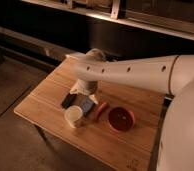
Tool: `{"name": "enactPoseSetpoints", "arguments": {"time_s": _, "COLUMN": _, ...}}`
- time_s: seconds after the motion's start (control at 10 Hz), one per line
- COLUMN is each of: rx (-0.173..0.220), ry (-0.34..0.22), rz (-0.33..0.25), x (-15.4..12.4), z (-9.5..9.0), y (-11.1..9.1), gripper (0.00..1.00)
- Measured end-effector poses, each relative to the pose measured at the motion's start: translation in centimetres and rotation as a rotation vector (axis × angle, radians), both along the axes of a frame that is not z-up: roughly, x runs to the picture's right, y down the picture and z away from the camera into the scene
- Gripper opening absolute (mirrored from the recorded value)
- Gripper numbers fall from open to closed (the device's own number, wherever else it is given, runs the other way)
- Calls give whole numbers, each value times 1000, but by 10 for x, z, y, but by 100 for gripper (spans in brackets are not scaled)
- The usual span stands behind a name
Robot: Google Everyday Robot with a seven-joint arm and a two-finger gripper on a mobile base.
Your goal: Place the eraser on the white sponge
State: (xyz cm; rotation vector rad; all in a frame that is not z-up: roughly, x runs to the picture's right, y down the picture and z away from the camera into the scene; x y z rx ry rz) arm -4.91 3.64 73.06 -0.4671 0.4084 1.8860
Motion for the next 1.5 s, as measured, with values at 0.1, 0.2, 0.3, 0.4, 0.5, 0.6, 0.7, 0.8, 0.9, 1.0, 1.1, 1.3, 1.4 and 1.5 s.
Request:
{"name": "enactPoseSetpoints", "arguments": {"time_s": 0.1, "rx": -12, "ry": 13, "rz": -30, "x": 3, "z": 3, "y": -8, "gripper": 80}}
{"name": "enactPoseSetpoints", "arguments": {"time_s": 0.2, "rx": -17, "ry": 15, "rz": -45, "x": 3, "z": 4, "y": -13, "gripper": 80}}
{"name": "enactPoseSetpoints", "arguments": {"time_s": 0.3, "rx": -25, "ry": 14, "rz": -68, "x": -1, "z": 8, "y": -21, "gripper": 80}}
{"name": "enactPoseSetpoints", "arguments": {"time_s": 0.4, "rx": -36, "ry": 10, "rz": -91, "x": -6, "z": 14, "y": -29, "gripper": 80}}
{"name": "enactPoseSetpoints", "arguments": {"time_s": 0.5, "rx": -43, "ry": 5, "rz": -109, "x": -11, "z": 20, "y": -36, "gripper": 80}}
{"name": "enactPoseSetpoints", "arguments": {"time_s": 0.6, "rx": -50, "ry": 0, "rz": -130, "x": -16, "z": 26, "y": -41, "gripper": 80}}
{"name": "enactPoseSetpoints", "arguments": {"time_s": 0.7, "rx": -58, "ry": -12, "rz": -154, "x": -26, "z": 33, "y": -47, "gripper": 80}}
{"name": "enactPoseSetpoints", "arguments": {"time_s": 0.8, "rx": -65, "ry": -22, "rz": -168, "x": -32, "z": 38, "y": -50, "gripper": 80}}
{"name": "enactPoseSetpoints", "arguments": {"time_s": 0.9, "rx": -68, "ry": -30, "rz": -186, "x": -37, "z": 45, "y": -55, "gripper": 80}}
{"name": "enactPoseSetpoints", "arguments": {"time_s": 1.0, "rx": -73, "ry": -34, "rz": -196, "x": -41, "z": 50, "y": -58, "gripper": 80}}
{"name": "enactPoseSetpoints", "arguments": {"time_s": 1.1, "rx": -78, "ry": -41, "rz": -209, "x": -46, "z": 57, "y": -60, "gripper": 80}}
{"name": "enactPoseSetpoints", "arguments": {"time_s": 1.3, "rx": -91, "ry": -61, "rz": -226, "x": -61, "z": 69, "y": -61, "gripper": 80}}
{"name": "enactPoseSetpoints", "arguments": {"time_s": 1.4, "rx": -99, "ry": -79, "rz": -232, "x": -70, "z": 78, "y": -62, "gripper": 80}}
{"name": "enactPoseSetpoints", "arguments": {"time_s": 1.5, "rx": -111, "ry": -98, "rz": -240, "x": -80, "z": 88, "y": -61, "gripper": 80}}
